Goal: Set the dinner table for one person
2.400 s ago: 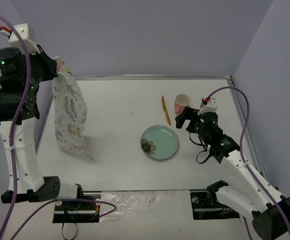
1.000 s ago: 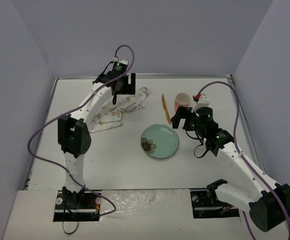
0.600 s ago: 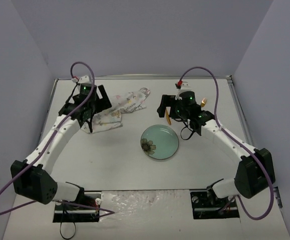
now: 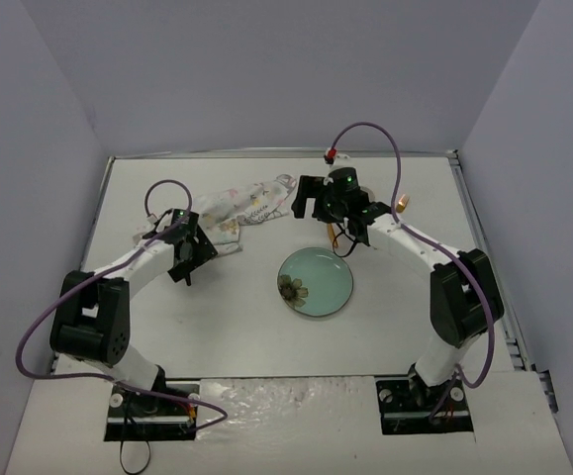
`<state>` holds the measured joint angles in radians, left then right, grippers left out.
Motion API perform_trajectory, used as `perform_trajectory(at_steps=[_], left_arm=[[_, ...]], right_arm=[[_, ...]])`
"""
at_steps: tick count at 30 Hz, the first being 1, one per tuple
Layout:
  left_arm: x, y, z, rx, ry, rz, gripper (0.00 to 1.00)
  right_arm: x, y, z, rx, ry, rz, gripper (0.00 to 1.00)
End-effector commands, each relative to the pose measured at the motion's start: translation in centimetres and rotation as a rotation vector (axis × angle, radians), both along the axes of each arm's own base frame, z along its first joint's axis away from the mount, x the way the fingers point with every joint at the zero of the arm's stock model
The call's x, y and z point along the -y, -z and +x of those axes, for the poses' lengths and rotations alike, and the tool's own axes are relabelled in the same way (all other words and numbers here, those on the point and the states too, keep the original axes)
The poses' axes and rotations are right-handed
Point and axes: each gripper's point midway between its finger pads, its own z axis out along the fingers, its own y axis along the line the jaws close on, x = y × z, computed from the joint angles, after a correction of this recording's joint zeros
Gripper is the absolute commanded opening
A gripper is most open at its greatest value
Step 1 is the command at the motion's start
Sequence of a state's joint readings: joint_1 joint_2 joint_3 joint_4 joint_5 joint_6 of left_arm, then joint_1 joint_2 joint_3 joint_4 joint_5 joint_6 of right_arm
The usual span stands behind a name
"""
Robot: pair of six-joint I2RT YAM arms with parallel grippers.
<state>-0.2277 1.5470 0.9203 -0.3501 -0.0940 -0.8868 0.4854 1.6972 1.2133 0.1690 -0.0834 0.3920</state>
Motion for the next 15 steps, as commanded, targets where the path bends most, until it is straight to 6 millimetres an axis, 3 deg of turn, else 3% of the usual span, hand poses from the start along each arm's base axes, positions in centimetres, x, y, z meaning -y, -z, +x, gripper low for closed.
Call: perform_trajectory(at_steps=[1,7,15], left_arm=[[0.1,-1.5,3.3,0.092,-0.057,-0.028,0.71],[-0.1,-1.2,5.1,0.103,-0.078,-0.011,0.69],[-0.6,0.4,5.7,0.08,-0.111,0.009,0.61]], right_arm=[[-1.3,-4.5,1.9,0.138,-0.008,0.062,1.0],[-1.6,-4.0,2.2,0.137,-0.024,0.058,1.0],[-2.1,-3.4,2.3,0.132,-0.036,0.066,1.0]])
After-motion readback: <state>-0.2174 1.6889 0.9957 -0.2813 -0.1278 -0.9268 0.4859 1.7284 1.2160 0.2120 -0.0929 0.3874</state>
